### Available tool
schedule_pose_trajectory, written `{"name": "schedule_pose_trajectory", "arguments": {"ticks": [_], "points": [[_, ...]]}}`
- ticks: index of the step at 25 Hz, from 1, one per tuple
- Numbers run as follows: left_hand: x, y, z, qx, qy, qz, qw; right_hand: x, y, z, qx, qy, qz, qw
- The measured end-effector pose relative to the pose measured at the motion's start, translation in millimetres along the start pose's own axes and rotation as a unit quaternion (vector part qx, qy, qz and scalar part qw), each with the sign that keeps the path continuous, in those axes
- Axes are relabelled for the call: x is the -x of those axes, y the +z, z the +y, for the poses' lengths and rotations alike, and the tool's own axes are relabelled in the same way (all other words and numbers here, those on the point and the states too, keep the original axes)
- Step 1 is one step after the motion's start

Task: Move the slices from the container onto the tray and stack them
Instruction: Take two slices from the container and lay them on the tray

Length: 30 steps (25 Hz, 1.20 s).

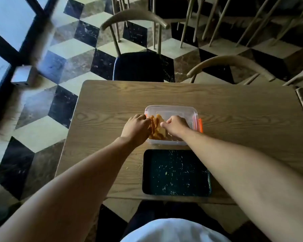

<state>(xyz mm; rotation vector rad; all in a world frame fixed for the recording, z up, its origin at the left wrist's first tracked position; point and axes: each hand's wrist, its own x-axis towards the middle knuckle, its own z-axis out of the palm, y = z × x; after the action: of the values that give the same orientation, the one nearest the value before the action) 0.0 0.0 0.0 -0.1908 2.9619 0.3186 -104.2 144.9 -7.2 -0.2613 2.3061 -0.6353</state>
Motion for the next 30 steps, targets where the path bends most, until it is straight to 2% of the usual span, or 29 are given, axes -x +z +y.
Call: {"name": "schedule_pose_trajectory", "arguments": {"ticks": [12, 18, 20, 26, 30], "points": [[-33, 18, 33, 0.002, -0.101, -0.029, 0.994, -40, 20, 17, -0.010, 0.008, -0.037, 0.999], [-35, 24, 38, -0.022, -0.123, -0.032, 0.992, -35, 17, 16, -0.019, -0.004, -0.015, 1.000], [-36, 25, 39, -0.045, -0.114, -0.033, 0.992, -35, 13, 20, -0.019, -0.003, -0.006, 1.000], [-38, 25, 49, -0.136, -0.004, -0.014, 0.991, -35, 0, 35, -0.045, 0.007, 0.012, 0.999], [-45, 32, 52, -0.128, -0.012, -0.022, 0.992, -38, 1, 43, -0.019, 0.004, 0.026, 0.999]]}}
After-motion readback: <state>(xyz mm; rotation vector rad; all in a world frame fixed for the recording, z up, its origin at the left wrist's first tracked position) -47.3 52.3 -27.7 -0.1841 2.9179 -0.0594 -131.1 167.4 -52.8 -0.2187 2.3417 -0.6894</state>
